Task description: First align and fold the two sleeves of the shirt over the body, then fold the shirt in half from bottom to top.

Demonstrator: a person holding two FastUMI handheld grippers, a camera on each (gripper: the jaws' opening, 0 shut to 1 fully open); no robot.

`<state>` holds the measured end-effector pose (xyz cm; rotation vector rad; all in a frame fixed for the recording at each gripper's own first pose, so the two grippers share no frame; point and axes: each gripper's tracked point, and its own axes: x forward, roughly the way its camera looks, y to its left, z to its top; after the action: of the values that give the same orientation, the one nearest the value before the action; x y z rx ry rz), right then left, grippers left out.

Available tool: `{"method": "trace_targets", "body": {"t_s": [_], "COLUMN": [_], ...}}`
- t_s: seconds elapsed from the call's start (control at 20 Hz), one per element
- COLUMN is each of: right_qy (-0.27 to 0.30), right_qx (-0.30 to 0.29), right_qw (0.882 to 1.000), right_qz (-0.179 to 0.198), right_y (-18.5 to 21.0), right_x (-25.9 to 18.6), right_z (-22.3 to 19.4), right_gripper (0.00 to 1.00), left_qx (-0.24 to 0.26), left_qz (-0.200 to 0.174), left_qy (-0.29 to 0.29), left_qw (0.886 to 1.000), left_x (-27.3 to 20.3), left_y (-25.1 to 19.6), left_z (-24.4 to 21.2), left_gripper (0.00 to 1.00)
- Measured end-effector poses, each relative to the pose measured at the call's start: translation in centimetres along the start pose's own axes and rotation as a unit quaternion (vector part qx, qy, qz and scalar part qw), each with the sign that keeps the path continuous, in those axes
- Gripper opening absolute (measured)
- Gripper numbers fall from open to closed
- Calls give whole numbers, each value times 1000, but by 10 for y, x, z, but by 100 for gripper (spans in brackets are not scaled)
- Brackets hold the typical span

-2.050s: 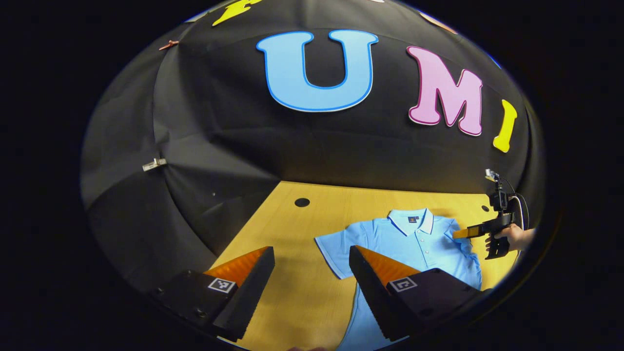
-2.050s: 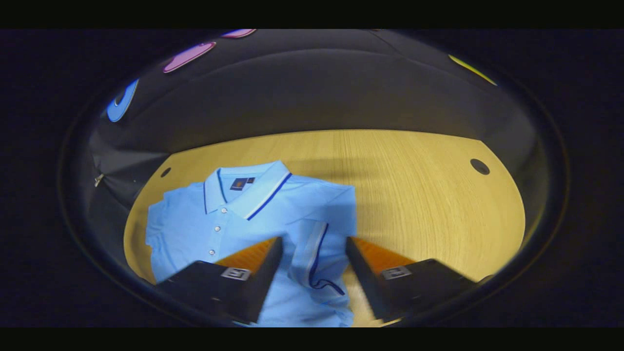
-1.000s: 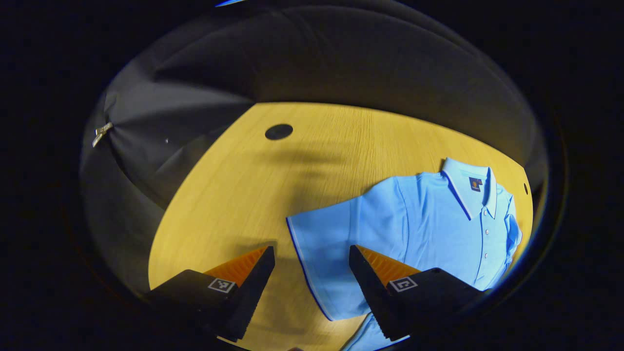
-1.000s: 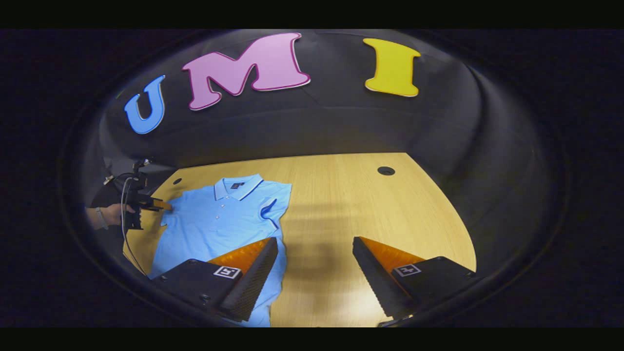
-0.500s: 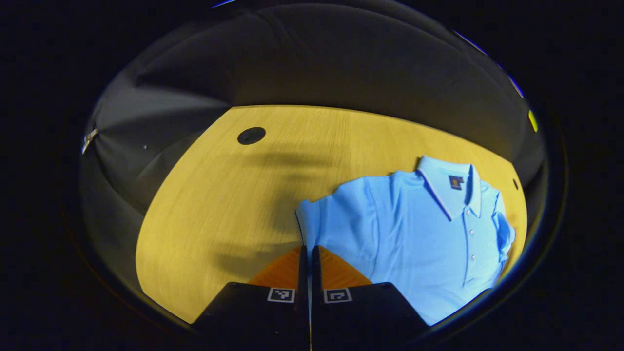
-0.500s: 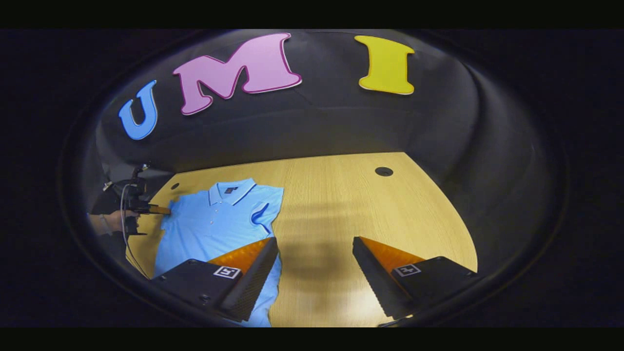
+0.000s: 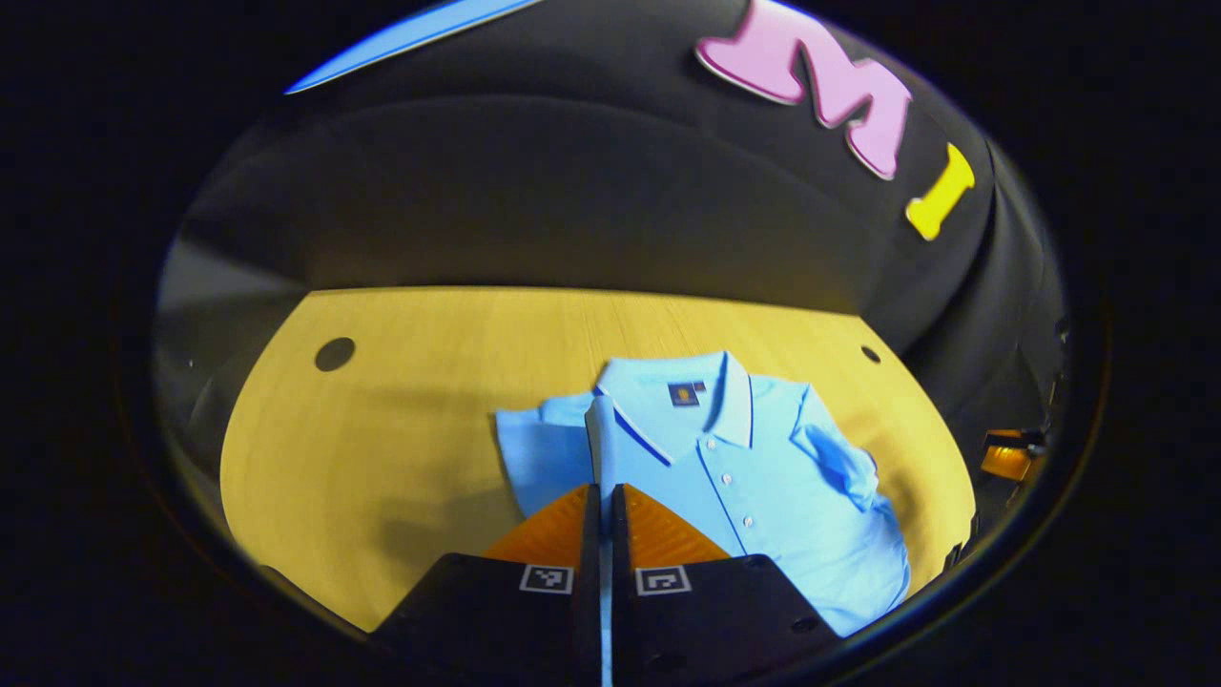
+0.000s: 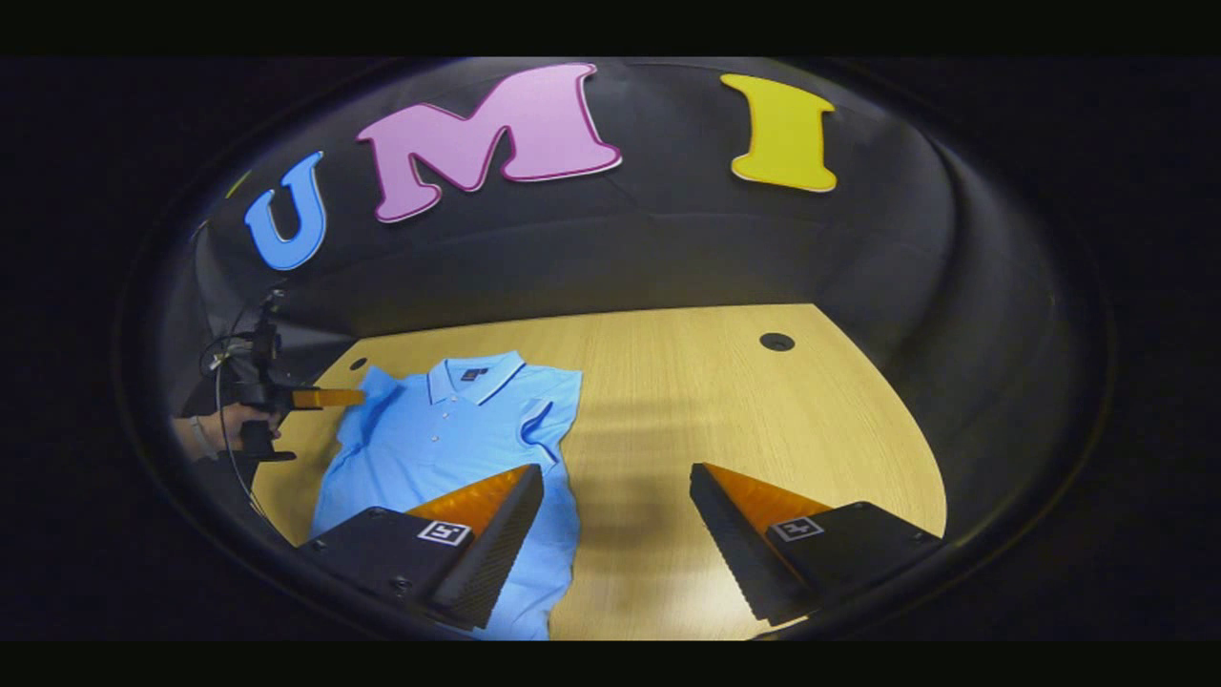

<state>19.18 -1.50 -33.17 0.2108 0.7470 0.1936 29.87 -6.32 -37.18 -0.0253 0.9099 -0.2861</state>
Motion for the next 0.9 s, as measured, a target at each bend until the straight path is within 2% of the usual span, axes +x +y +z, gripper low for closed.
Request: {"method": "trace_targets", "body": {"t_s": [0.1, 0.15, 0.25, 0.35, 0.4, 0.5, 0.55, 0.6, 0.65, 0.75, 0.8, 0.9], "right_qy": [1, 1, 1, -1, -2, -4, 0, 7, 15, 33, 43, 60], "right_qx": [-11, -17, -24, -17, -12, -7, -6, -4, 0, 7, 8, 6], "right_qw": [1000, 1000, 1000, 1000, 1000, 1000, 1000, 1000, 999, 999, 998, 998], "right_qz": [6, 8, 13, 18, 21, 24, 26, 30, 34, 36, 36, 35], "right_y": [7, 9, 15, 20, 23, 25, 27, 29, 30, 32, 33, 37], "right_x": [-4, -5, -10, -15, -18, -26, -30, -35, -39, -48, -54, -64], "right_z": [-3, -5, -8, -10, -11, -17, -25, -34, -45, -71, -84, -110], "right_gripper": [98, 98, 98, 97, 90, 90, 97, 97, 89, 89, 98, 98], "left_qx": [9, 10, 6, 0, -5, -17, -21, -28, -38, -49, -47, -40], "left_qz": [30, 42, 45, 26, 16, -8, -15, -23, -29, -28, -22, -12], "left_qy": [40, 51, 33, 16, 15, 14, 9, 8, 12, 27, 34, 56], "left_qw": [999, 998, 998, 1000, 1000, 1000, 1000, 999, 999, 998, 998, 998], "left_x": [17, 17, 7, -16, -33, -71, -90, -106, -128, -161, -173, -197], "left_y": [11, 15, 15, 12, 11, 10, 12, 13, 14, 17, 21, 22], "left_z": [-24, -28, -19, -10, -12, -25, -34, -48, -68, -115, -136, -180], "left_gripper": [16, 36, 76, 81, 83, 84, 84, 84, 84, 85, 85, 85]}}
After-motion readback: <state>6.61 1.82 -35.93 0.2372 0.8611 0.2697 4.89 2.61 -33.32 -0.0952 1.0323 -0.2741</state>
